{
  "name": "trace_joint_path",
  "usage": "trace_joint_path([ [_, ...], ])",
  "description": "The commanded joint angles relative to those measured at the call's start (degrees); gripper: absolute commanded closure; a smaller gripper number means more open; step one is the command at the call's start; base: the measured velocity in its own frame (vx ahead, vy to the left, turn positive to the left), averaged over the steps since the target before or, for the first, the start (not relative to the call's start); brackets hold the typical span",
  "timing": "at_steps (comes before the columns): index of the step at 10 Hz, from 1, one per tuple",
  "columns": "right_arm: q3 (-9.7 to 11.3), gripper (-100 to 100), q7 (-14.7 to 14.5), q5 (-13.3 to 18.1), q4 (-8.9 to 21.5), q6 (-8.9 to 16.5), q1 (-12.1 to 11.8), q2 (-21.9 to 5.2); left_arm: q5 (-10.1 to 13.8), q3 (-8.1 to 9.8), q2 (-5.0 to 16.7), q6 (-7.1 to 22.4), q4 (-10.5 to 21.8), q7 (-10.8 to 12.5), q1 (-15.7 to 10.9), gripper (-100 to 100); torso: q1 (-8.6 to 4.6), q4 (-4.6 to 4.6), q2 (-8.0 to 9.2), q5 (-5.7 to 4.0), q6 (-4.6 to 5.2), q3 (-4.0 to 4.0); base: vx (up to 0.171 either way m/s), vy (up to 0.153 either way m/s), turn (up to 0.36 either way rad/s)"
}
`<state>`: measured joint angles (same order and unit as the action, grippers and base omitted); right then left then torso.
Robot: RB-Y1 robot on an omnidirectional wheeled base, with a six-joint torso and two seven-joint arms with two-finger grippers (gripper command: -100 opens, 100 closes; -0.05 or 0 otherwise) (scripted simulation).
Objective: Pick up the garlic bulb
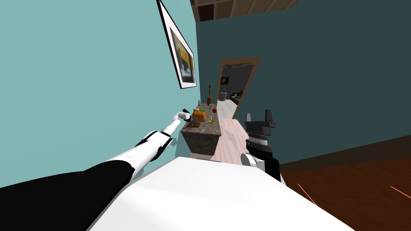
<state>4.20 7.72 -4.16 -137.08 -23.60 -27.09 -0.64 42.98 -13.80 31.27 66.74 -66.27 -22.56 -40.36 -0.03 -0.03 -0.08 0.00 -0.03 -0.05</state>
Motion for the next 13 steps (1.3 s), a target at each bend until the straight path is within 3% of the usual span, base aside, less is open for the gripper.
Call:
trace_joint_path([
  [1, 0.0, 0, 0.0, 0.0, 0.0, 0.0, 0.0, 0.0, 1.4, -0.14, 0.7, 2.9, 2.4, -1.0, -2.1, -100, 0.0, 0.0, 0.0, 0.0, 0.0, 0.0, 0.024, -0.011, -0.016],
  [4, 0.0, 0, 0.0, 0.0, 0.0, 0.0, 0.0, 0.0, 2.6, -0.25, 1.3, 5.8, 4.3, -1.7, -3.6, -100, -0.01, 0.0, -0.01, -0.01, 0.01, 0.0, 0.022, -0.007, -0.013],
  [9, 0.0, 0, 0.0, 0.0, 0.0, 0.0, 0.0, 0.0, 6.4, -0.48, 3.0, 14.3, 11.4, -4.1, -9.1, -100, -0.04, -0.01, -0.05, -0.01, 0.0, -0.03, 0.034, -0.013, -0.022],
  [11, 0.0, 0, 0.0, 0.0, 0.0, 0.0, 0.0, 0.0, 7.2, -0.47, 3.3, 16.0, 13.0, -4.6, -10.1, -100, -0.01, -0.01, -0.03, 0.0, 0.0, -0.02, 0.028, -0.006, -0.019],
  [12, 0.0, 0, 0.0, 0.0, 0.0, 0.0, 0.0, 0.0, 7.0, -0.46, 3.2, 15.3, 12.5, -4.5, -9.8, -100, -0.01, -0.01, -0.01, 0.0, 0.0, -0.01, 0.011, -0.003, -0.003],
  [13, 0.0, 0, 0.0, 0.0, 0.0, 0.0, 0.0, 0.0, 7.0, -0.46, 3.2, 15.6, 12.5, -4.5, -9.9, 0, 0.01, 0.0, 0.04, 0.01, 0.0, 0.02, 0.0, 0.0, 0.0],
])
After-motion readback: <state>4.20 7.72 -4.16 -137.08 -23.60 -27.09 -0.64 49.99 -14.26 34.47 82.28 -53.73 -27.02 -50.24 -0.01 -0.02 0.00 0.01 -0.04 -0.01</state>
